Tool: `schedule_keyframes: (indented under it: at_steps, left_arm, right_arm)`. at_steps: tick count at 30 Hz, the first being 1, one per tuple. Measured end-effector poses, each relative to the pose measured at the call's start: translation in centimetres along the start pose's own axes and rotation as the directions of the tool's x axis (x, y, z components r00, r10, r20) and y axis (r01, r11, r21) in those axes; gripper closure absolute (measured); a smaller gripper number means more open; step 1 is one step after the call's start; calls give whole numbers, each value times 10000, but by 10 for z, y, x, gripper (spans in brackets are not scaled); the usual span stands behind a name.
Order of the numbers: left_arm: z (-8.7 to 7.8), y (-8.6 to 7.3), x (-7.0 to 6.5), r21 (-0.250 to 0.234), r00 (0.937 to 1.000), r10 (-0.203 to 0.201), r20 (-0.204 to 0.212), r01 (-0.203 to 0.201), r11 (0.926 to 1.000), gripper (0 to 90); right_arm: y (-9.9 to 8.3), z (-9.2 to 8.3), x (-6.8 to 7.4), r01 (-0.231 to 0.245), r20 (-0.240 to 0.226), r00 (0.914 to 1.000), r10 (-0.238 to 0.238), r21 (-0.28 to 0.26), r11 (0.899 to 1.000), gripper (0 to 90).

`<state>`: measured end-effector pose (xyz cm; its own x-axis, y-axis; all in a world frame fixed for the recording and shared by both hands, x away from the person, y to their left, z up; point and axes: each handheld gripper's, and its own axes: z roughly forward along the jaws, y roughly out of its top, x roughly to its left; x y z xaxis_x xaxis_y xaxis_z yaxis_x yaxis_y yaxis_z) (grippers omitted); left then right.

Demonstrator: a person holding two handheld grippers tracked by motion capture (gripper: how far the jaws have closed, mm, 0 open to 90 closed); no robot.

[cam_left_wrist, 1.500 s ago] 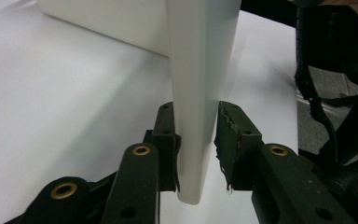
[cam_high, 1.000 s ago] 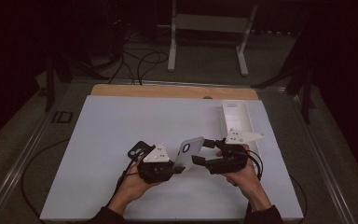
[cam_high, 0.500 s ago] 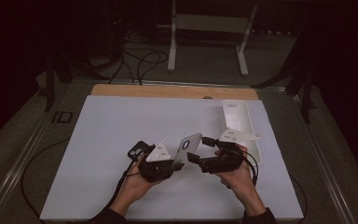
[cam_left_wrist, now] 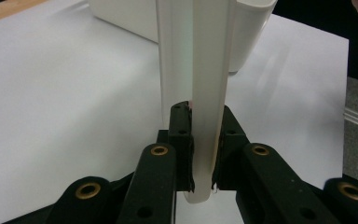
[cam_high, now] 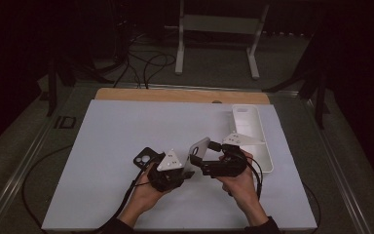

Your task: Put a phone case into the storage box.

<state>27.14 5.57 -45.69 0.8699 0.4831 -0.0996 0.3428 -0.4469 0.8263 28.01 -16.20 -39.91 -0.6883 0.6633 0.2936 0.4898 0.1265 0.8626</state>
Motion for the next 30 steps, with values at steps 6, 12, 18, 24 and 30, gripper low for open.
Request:
schedule_keyframes:
  at_steps: [6,12,18,24,30]
  left_arm:
    - [1,2,-4,21,9998,206,-47,-206,9998,810]
    - [3,2,-5,71,9998,221,-9,-221,9997,809]
    - [3,1,-5,60,9998,200,-2,-200,9998,807]
    - [3,1,-6,34,9997,241,36,-241,9997,797]
    - [-1,1,-6,-17,9995,303,-27,-303,9995,635]
  right_arm:
    - [-2,4,-2,-201,69,9998,201,-38,9998,130]
    - [-2,5,0,-216,237,9995,216,-12,9998,151]
    - [-2,5,3,14,451,9990,-11,-61,10000,162]
    - [-2,5,3,32,404,9992,-30,-67,10000,163]
    - [-2,5,3,146,473,9988,-143,-43,9999,163]
